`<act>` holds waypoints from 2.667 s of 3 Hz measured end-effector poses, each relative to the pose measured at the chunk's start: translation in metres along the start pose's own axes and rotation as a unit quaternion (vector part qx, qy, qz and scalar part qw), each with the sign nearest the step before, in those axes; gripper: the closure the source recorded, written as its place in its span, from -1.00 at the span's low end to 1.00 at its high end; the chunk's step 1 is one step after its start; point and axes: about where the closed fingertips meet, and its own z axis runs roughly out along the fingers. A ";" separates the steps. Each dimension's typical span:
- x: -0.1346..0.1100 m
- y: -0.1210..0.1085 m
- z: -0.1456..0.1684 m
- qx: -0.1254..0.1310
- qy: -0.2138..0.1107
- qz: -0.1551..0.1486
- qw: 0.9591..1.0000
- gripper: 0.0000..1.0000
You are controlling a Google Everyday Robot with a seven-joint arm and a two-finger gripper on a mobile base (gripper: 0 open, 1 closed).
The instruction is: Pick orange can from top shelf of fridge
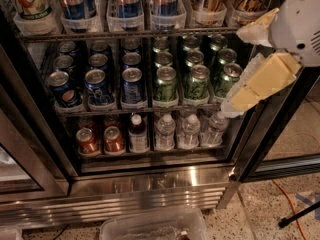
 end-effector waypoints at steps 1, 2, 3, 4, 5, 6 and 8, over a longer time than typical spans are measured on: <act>0.014 0.005 0.023 0.042 0.002 -0.016 0.999 -1.00; 0.017 0.009 0.052 0.073 -0.024 -0.028 0.997 -1.00; 0.000 -0.012 0.074 0.097 -0.098 -0.040 0.990 -1.00; -0.011 -0.014 0.073 0.102 -0.121 -0.052 0.986 -1.00; -0.011 -0.014 0.073 0.102 -0.120 -0.052 0.986 -1.00; -0.015 -0.021 0.077 0.129 -0.145 -0.032 0.980 -1.00; -0.022 -0.043 0.081 0.251 -0.229 0.018 0.940 -1.00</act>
Offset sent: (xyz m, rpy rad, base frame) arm 0.0482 0.0332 -0.0588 0.1030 -0.3834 -0.1293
